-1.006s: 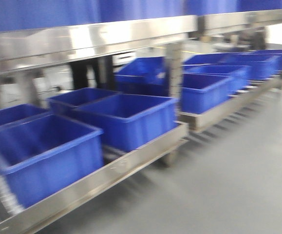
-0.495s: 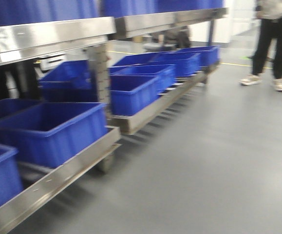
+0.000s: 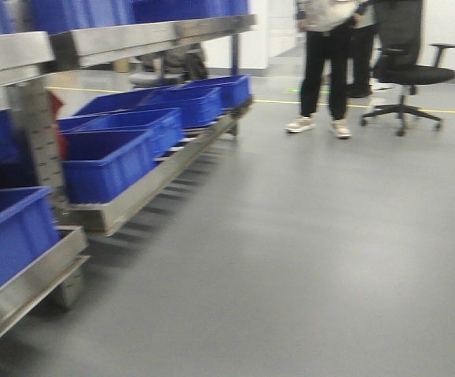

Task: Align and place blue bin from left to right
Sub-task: 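Turn the base away from the rack while holding the bin, then drive across the floor carrying the bin in both grippers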

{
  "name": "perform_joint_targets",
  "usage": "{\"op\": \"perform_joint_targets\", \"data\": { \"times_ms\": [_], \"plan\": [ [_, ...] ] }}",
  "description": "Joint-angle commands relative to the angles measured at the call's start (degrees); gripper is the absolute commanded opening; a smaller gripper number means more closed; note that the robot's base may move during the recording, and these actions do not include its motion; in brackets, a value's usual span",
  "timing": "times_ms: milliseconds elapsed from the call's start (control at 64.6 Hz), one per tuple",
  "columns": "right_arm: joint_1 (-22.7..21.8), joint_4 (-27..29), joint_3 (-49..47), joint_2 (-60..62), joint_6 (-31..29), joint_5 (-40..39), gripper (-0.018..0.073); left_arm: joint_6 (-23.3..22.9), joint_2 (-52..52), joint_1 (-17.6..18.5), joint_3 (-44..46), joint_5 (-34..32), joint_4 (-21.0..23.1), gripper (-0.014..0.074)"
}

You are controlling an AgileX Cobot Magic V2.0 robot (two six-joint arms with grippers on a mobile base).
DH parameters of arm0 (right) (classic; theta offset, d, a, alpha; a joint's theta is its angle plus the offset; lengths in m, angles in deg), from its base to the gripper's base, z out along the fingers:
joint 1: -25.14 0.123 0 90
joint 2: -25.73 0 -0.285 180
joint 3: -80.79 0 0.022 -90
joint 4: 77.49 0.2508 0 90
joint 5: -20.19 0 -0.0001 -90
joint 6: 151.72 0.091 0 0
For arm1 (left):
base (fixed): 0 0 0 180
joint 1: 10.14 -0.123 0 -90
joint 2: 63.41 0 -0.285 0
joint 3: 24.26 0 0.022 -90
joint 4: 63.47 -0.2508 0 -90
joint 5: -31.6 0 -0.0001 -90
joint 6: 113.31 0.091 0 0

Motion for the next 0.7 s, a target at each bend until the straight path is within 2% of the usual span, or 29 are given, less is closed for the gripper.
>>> {"op": "perform_joint_targets", "data": {
  "times_ms": [0, 681],
  "plan": [
    [-0.3, -1.2, -1.2, 1.3, -1.5, -5.7, -0.0152, 0.9, 1.5, 0.3, 1.1, -3.9, 0.2, -0.011],
    [-0.3, -1.2, -1.2, 1.3, -1.5, -5.7, -0.0152, 0.9, 1.5, 0.3, 1.1, -3.9, 0.2, -0.011]
  ]
}}
